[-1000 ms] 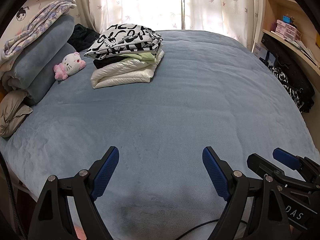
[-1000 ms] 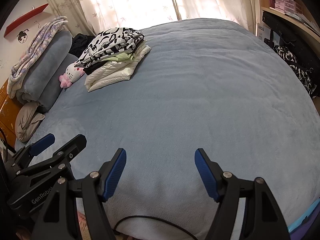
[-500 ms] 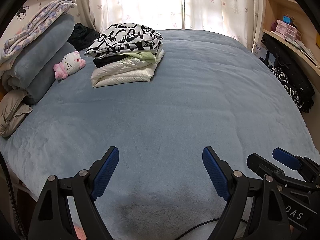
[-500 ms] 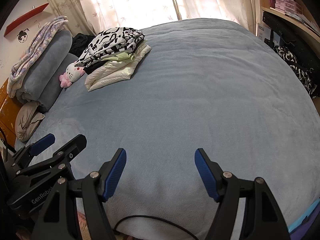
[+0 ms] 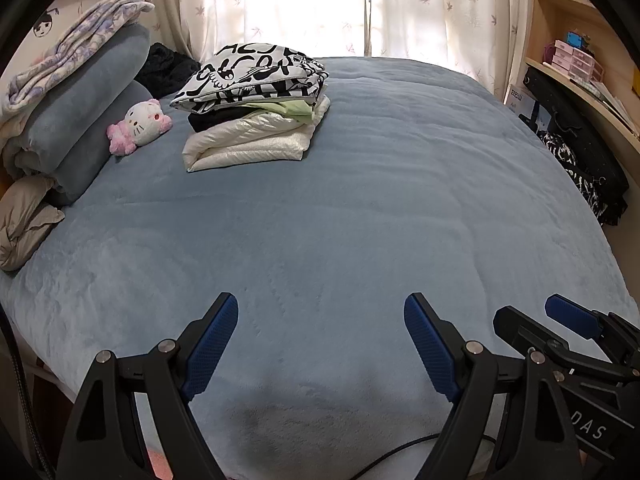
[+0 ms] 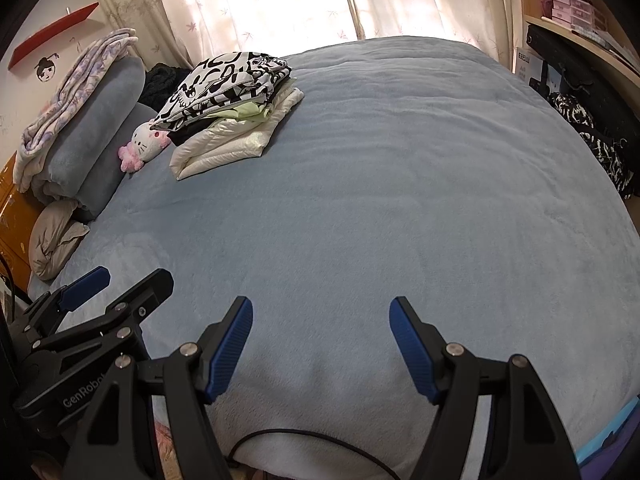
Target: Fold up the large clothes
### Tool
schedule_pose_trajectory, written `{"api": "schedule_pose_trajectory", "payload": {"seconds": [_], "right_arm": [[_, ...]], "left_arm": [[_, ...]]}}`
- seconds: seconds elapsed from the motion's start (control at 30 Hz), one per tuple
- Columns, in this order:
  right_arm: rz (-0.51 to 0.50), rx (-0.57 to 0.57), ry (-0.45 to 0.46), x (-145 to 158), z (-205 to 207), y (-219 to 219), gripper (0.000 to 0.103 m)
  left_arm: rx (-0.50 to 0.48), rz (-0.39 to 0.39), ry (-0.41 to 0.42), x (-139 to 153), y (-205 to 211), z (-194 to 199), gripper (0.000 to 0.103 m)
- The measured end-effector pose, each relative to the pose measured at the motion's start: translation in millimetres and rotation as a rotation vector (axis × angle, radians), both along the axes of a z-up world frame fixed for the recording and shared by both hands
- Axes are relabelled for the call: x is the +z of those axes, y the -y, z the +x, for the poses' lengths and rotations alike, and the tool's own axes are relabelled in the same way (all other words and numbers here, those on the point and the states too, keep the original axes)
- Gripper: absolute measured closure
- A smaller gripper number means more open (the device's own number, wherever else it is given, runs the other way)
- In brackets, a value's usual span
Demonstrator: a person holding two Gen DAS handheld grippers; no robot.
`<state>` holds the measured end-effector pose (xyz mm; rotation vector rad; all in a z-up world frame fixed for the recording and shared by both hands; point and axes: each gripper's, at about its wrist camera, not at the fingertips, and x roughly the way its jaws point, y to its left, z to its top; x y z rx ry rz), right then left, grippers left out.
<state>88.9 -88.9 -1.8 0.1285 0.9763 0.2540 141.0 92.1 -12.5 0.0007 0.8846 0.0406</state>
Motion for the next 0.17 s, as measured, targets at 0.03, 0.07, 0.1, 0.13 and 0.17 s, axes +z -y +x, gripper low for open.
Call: {"api": "schedule_pose_trajectory", "payload": {"seconds": [0.03, 0.07, 0.1, 0.13, 0.17], "right_arm": [[-0.002, -0.001, 0.000, 0.0, -0.1, -0.2, 0.032], [-0.002, 0.000, 0.000, -0.3, -0.7, -0.9, 0.032], [-0.001, 0.000, -0.001, -0.3, -0.6, -1.1, 0.032], [-0.002, 0.000, -0.001, -0.2, -0.8, -1.4, 0.032], [-0.004, 0.000, -0.002, -0.2, -0.4, -0.8, 0.032]], "left_arm": [[0.001, -0.002, -0.002, -0.3, -1.0, -0.3, 0.020], [0.002, -0.005, -0.004, -0.7, -2.2, -0.8, 0.020], [0.003, -0.007, -0.006, -1.2, -3.8, -0.4, 0.020], [0.003, -0.009, -0.009, -1.6, -5.3, -0.4, 0.020], [0.004, -0.011, -0.011, -2.1, -6.4, -0.7, 0.020]]}}
